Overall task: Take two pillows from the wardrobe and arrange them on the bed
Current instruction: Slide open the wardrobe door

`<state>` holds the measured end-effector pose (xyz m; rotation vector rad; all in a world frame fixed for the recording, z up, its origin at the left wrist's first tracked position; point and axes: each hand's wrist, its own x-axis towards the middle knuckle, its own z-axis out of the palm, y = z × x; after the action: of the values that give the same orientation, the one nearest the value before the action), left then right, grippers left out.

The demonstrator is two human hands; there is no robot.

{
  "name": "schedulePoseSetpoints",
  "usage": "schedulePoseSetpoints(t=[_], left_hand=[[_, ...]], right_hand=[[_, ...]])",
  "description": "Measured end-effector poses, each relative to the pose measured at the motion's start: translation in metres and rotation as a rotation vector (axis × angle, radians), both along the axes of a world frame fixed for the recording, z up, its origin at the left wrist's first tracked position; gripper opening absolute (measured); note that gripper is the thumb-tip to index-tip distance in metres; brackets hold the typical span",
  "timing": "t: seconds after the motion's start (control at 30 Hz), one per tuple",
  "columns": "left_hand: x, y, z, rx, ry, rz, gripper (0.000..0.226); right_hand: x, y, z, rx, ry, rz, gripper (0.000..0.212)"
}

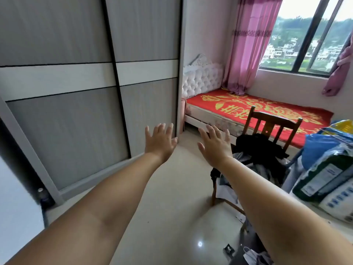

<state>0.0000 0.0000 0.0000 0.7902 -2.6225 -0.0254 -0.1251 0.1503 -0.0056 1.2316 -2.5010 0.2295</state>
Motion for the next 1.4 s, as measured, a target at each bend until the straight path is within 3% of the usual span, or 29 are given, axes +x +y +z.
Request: schedulePoseSetpoints(t=[0.43,0.87,1.17,1.4], left_hand=[[-0.028,-0.096,-0.081,0.049,-0.141,0.027,0.051],[-0.161,-0.307,-0.043,0.045,-0.147,-0.053,0.042],[-0.316,-0.392,-0.03,-0.019,-0.11,-0.171,0.042],[-0.46,-0.501,0.002,-0.031,-0.068,-0.072,0.045]], right_hand=[[-0.034,-0.091,-0.067,0.126,-0.194,0.008,0.048],[-0.158,-0.284,-0.044,0.1,-0.224,-0.1,0.047],[-0.308,-0.369,-0.034,0.061,-0.201,-0.184,0.042],[-0.468,-0.476,-0.003,0.085,-0.167,-0.157,0.046]])
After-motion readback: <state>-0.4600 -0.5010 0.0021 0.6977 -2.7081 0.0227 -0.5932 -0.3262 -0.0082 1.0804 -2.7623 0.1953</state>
